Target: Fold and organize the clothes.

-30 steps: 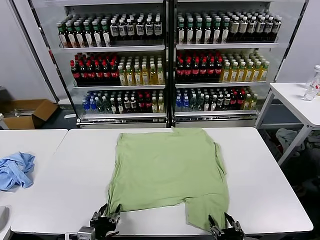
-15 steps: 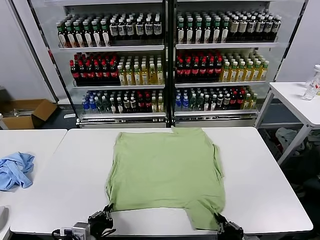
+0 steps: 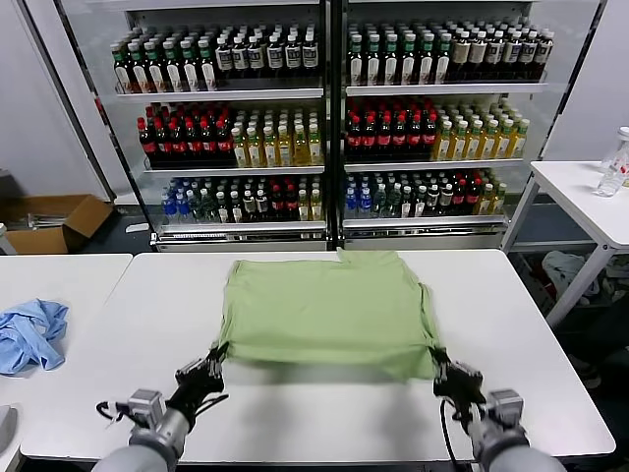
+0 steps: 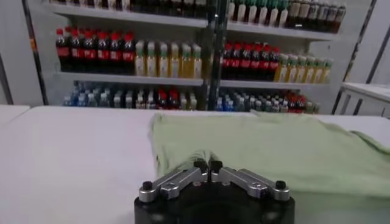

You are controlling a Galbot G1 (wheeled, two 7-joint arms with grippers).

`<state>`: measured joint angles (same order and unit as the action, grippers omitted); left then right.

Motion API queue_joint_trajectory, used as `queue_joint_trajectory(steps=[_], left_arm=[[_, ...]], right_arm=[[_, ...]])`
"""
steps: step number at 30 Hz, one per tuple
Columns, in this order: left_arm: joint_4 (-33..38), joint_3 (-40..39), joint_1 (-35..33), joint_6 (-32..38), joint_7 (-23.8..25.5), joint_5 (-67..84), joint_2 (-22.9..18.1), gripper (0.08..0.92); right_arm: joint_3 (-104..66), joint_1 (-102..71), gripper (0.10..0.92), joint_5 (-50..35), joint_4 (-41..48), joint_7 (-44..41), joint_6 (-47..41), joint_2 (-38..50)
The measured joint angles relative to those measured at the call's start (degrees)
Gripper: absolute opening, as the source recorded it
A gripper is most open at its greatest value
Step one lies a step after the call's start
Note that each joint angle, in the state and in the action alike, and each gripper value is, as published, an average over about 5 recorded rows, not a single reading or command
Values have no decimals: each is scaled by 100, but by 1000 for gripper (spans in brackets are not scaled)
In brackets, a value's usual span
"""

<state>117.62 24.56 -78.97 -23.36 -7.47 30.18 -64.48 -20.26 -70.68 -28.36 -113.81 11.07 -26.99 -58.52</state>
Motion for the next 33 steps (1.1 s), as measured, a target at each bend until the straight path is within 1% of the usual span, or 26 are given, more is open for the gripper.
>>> queue_joint_trajectory(steps=[3, 6, 12, 19, 23, 25, 27, 29, 33], left_arm=[[-374, -177, 388, 41, -9, -29, 11, 92], [-686, -344, 678, 94, -12, -116, 2, 148], [-964, -479, 918, 207, -69, -378, -41, 321], [-959, -406, 690, 253, -260, -746, -101, 520], [-1072, -408, 595, 177, -313, -879, -75, 641], [-1167, -427, 595, 116, -318, -903, -60, 688], [-1263, -453, 621, 60, -312, -909, -46, 705], [-1350, -482, 660, 15, -297, -906, -32, 669], [-1489, -529, 742, -63, -254, -871, -7, 557]], right_arm=[[200, 291, 205, 175, 253, -25, -21, -38], [323, 436, 283, 349, 374, -21, 8, -102], [313, 332, 456, 571, 303, 24, 33, -208], [14, -24, 664, 591, 241, 89, -158, -267], [-37, -86, 764, 541, 374, 130, -298, -334], [-40, -90, 766, 498, 462, 142, -350, -362], [-33, -80, 731, 444, 546, 145, -385, -378], [-21, -64, 673, 378, 613, 143, -408, -390], [-16, -58, 569, 234, 675, 121, -441, -392]])
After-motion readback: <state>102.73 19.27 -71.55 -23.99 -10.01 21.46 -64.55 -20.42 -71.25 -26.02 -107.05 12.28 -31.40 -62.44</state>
